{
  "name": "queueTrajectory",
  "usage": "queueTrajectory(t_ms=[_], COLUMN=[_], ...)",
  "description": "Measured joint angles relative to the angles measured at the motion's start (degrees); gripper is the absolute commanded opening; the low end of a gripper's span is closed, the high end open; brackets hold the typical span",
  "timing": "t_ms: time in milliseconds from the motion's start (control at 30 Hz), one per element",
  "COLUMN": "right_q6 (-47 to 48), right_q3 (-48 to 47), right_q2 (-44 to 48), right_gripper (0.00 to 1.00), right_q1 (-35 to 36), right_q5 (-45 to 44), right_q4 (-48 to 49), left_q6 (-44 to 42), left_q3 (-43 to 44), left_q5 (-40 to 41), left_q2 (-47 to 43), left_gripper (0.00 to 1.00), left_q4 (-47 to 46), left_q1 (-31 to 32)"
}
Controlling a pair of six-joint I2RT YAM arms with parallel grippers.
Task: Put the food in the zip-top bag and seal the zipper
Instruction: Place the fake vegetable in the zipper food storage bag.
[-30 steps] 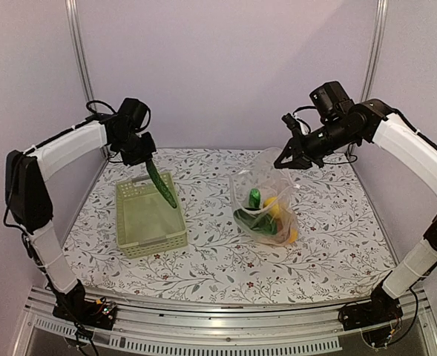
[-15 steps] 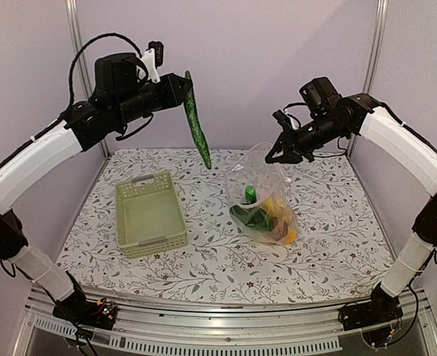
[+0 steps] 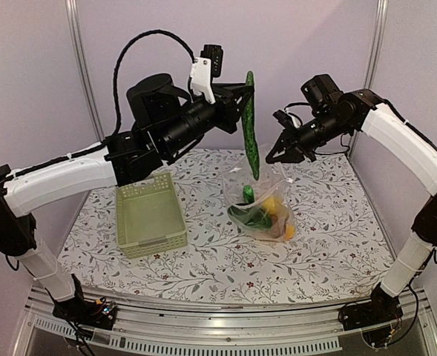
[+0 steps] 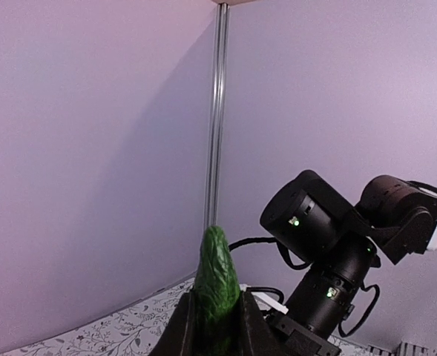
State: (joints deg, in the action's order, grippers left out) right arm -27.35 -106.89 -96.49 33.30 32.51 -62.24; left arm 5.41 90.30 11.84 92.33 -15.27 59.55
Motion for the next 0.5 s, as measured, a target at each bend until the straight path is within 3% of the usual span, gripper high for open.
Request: queueTrajectory(t_ms=[500], right_q6=[-3.1], right_q3=[-3.7], right_q2=[0.6], right_gripper=[0.00], right_q1=[0.0], right_q5=[4.8], right_q4=[-3.5], left_q6=[-8.3], left_q3=[-11.7], left_q5=[4.4], left_q2=[4.8], left_gripper=[0.00], left_q4=[-17.1], left_q1=[5.3])
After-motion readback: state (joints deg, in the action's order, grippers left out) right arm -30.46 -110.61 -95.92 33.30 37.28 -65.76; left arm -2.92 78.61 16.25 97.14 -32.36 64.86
